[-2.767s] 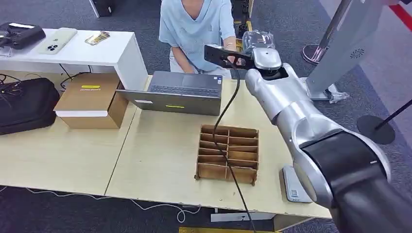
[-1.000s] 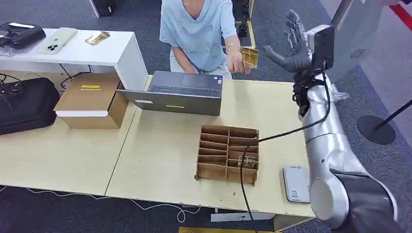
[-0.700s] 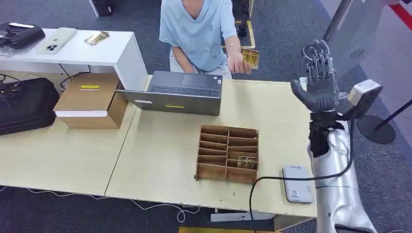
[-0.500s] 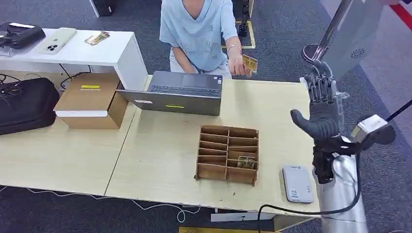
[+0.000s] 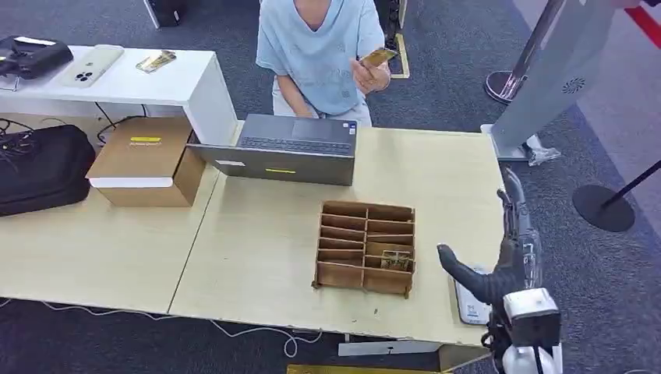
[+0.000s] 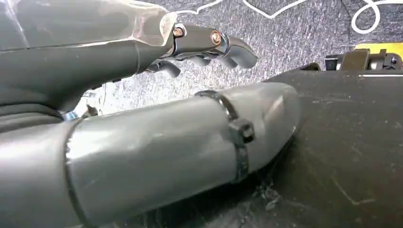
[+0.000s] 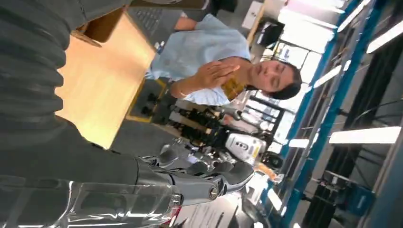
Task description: Pass the card to the sensor for recognition and then transmit it.
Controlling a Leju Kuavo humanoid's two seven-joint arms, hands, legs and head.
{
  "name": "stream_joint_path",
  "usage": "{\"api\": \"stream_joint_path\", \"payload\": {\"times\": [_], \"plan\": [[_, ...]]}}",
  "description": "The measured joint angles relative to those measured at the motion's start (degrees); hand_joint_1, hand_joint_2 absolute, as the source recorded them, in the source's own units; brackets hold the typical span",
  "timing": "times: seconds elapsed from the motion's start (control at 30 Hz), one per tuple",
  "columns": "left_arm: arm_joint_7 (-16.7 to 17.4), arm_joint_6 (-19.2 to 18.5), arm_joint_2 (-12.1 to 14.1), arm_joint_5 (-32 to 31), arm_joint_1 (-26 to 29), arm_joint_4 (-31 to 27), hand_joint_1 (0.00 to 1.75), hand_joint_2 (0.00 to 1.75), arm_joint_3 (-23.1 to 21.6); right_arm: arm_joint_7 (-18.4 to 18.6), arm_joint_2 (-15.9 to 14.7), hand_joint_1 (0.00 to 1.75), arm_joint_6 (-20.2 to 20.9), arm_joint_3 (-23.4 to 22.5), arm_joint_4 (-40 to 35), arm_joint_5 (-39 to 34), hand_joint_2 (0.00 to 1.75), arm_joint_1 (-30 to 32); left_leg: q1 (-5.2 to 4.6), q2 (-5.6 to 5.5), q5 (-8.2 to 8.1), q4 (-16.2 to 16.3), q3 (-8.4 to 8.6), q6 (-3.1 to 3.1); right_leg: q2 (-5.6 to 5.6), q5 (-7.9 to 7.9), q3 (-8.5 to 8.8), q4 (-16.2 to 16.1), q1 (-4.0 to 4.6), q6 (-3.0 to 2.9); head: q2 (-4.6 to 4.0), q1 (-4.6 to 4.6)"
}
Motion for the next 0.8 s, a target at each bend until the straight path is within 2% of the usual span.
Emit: {"api": "stream_joint_path", "payload": {"times": [0.1,0.13,0.17,0.23,0.27,0.3,0.4,0.47,0.6,0.73,0.8], "plan": [[0.6,-0.1,-0.2,-0.1,0.0,0.0,0.0,0.0,0.1,3.5,0.8,0.0,-2.0,2.0,-1.8,7.4,1.75,2.3,0.0,-0.01,0.0,0.0,-0.01,0.0,-0.02,0.0,0.0,0.0,0.0,0.0,0.0,0.0],[0.8,-0.1,-0.2,-0.1,0.0,0.0,0.0,0.0,0.2,6.1,1.0,0.0,-3.9,2.2,-2.3,11.7,1.75,2.7,0.0,0.0,0.0,0.0,-0.01,0.0,-0.02,0.0,0.0,0.0,0.0,0.0,0.0,0.0],[0.9,0.0,-0.2,0.1,0.1,0.0,0.0,0.0,0.4,9.7,1.3,0.0,-6.5,2.2,-2.6,16.9,1.75,3.0,0.0,0.0,0.0,0.0,-0.01,0.0,-0.01,0.0,0.01,0.0,0.0,0.0,0.0,0.0],[1.1,0.2,-0.3,0.3,0.3,0.0,0.0,0.0,0.9,19.3,1.8,0.0,-12.4,2.2,-2.9,32.7,1.75,3.4,-0.01,0.01,0.0,0.0,0.01,0.0,0.0,0.0,0.01,0.0,-0.02,0.0,0.0,0.0],[1.4,0.4,-0.5,0.4,0.3,0.0,0.0,0.0,1.0,24.2,2.0,0.0,-14.0,2.2,-2.9,41.5,1.75,3.7,-0.02,0.01,0.0,0.0,0.0,0.0,-0.01,0.0,0.01,0.0,-0.02,0.0,0.0,0.0],[1.7,0.5,-0.5,0.4,0.4,0.0,0.0,0.0,1.0,27.2,2.0,0.0,-14.7,2.2,-2.8,47.2,1.75,4.0,-0.02,0.0,0.0,0.0,0.0,0.0,-0.02,0.0,0.02,0.0,-0.02,0.0,0.0,0.02],[2.1,0.5,-0.7,0.1,0.4,0.0,0.0,0.0,1.3,32.8,2.1,0.0,-15.1,2.2,-2.3,52.2,1.75,4.3,-0.02,0.0,0.0,0.0,0.0,0.01,-0.01,0.01,0.02,0.0,-0.02,0.0,0.0,0.0],[2.2,0.5,-0.8,-0.2,0.4,0.0,0.0,0.0,1.3,35.0,2.1,0.0,-14.8,2.2,-1.8,54.3,1.75,4.3,-0.02,0.0,0.0,0.0,0.0,0.01,-0.01,0.01,0.02,0.0,-0.02,0.0,0.0,0.0],[2.6,0.3,-1.0,-0.3,0.4,0.0,0.0,0.0,1.4,36.0,2.1,0.0,-14.1,2.4,-1.0,55.4,1.75,4.3,-0.01,0.0,0.0,0.0,0.0,0.0,-0.01,0.0,0.01,0.0,-0.01,0.0,0.0,0.0],[2.6,-0.1,-1.0,-0.3,0.4,0.0,0.0,0.0,1.6,36.0,2.1,0.0,-13.7,2.6,-0.7,54.0,1.75,4.3,-0.01,0.0,0.0,0.0,0.0,0.0,-0.01,0.0,0.01,0.0,-0.01,0.0,0.0,0.0],[2.6,-0.1,-1.1,-0.6,0.4,0.0,0.0,0.0,1.8,33.9,2.1,0.0,-12.0,2.7,-0.5,49.2,1.75,4.3,-0.01,0.0,0.0,0.0,0.0,0.0,-0.01,0.0,0.02,0.0,-0.01,0.0,0.0,0.0]]}}
